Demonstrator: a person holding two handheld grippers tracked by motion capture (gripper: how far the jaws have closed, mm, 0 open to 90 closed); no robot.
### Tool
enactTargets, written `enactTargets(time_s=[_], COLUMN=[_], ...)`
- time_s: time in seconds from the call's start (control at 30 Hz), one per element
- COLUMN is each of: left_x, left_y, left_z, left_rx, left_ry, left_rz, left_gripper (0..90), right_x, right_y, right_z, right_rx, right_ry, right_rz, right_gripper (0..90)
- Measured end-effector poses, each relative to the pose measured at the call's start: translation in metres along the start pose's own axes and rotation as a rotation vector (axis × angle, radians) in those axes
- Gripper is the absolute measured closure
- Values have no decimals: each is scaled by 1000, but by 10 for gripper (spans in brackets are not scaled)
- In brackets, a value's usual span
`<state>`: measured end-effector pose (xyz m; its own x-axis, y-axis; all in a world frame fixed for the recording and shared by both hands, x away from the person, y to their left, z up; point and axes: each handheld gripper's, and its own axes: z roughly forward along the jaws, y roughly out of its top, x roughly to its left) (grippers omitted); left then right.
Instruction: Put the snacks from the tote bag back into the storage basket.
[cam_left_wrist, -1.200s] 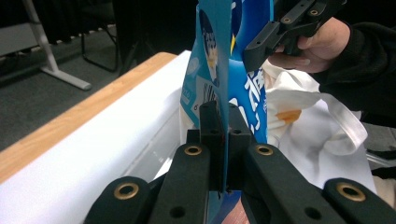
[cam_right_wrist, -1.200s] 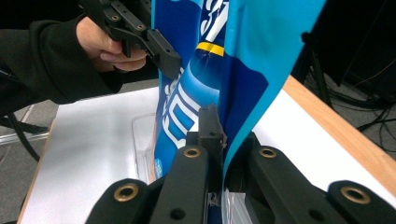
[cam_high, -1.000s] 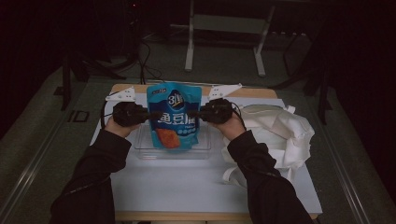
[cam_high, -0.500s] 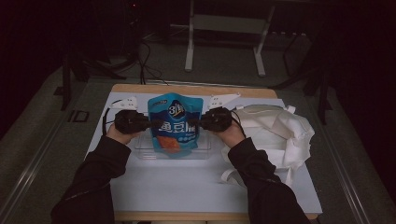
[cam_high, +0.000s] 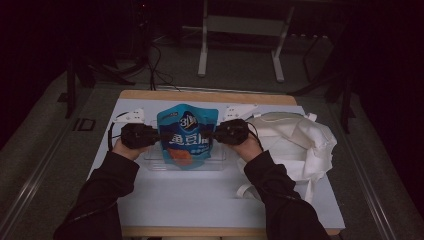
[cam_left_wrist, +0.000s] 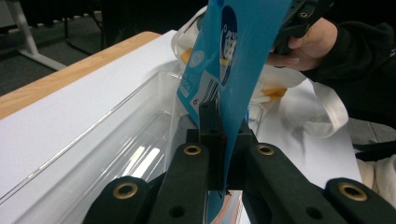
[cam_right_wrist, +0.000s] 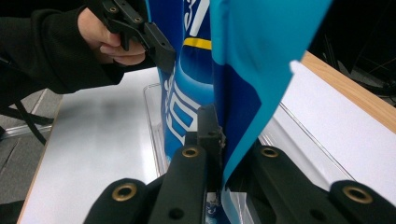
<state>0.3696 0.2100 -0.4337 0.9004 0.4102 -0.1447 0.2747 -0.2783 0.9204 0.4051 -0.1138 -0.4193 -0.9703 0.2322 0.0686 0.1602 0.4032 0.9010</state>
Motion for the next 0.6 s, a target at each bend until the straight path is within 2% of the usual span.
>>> enactTargets(time_s=[0.17, 0.3, 0.4, 0.47, 0.5, 0.6], left_x=[-3, -4, -8, -13, -16, -21], left_y=[1, 3, 4, 7, 9, 14], left_z=[0, 0, 1, 2, 3, 3], left_rx=[8, 20, 30, 59, 67, 77], left_ry=[23, 26, 46, 67, 75, 92], left_rz=[14, 6, 19, 40, 43, 28], left_gripper=[885, 863, 825, 806, 765, 570], right_x=[0, 0, 0, 0, 0, 0], right_y=[1, 2, 4, 6, 6, 7], right_z=[-1, -1, -3, -6, -8, -12], right_rx=[9, 16, 7, -2, -8, -8], right_ry=[-6, -16, -26, -38, -41, -68], right_rz=[5, 0, -3, 2, 5, 7], right_gripper=[851, 829, 777, 650, 589, 421])
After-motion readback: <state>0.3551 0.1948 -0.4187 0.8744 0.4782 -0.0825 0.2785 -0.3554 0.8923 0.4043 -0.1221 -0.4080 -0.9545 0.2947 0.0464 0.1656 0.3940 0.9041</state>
